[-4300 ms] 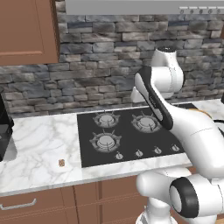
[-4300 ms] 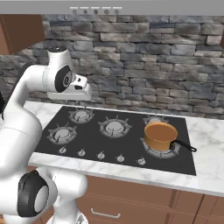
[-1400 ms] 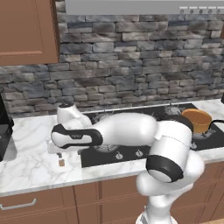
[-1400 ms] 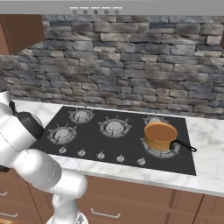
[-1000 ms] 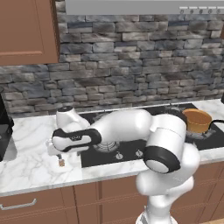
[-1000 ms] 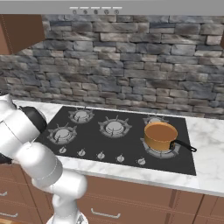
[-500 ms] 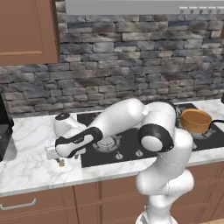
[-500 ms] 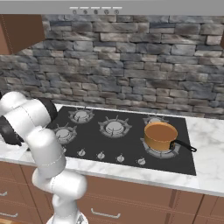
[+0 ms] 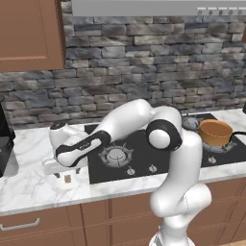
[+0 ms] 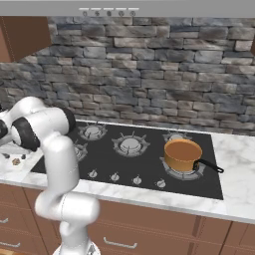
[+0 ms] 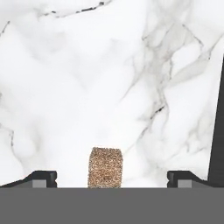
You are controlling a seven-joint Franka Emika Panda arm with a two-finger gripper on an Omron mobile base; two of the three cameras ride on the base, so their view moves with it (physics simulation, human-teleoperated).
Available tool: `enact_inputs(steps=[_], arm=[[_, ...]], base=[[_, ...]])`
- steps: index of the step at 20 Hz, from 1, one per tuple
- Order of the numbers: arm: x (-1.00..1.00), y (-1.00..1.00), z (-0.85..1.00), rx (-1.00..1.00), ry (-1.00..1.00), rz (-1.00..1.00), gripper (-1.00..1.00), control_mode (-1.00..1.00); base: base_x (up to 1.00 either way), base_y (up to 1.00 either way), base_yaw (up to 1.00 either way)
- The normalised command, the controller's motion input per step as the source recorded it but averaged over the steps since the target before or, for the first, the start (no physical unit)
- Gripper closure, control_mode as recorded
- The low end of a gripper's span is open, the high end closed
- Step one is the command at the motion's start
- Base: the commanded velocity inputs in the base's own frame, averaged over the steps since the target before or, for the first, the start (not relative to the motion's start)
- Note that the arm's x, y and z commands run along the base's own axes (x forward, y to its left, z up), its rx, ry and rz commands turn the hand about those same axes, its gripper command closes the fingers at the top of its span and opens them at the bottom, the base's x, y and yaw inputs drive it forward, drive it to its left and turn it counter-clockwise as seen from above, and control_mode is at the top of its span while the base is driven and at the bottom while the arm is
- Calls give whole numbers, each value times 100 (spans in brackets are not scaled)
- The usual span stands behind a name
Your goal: Pick up the sugar cube(s) and place them in the saucepan with hot chocolate.
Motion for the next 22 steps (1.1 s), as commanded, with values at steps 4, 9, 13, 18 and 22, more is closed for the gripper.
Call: enact_inputs(steps=[4,9,13,18,22], arm=[[0,11,-14,0,0,0,-100,-100],[0,1,-33,0,2,-2,-100,-100],[-5,-5,-38,0,2,-8,-100,-100],[-9,-7,-17,0,0,-8,-100,-100],[-14,0,-3,0,0,-3,-100,-100]], base=[[0,0,0],[0,0,0],[0,0,0],[0,0,0],[0,0,0]])
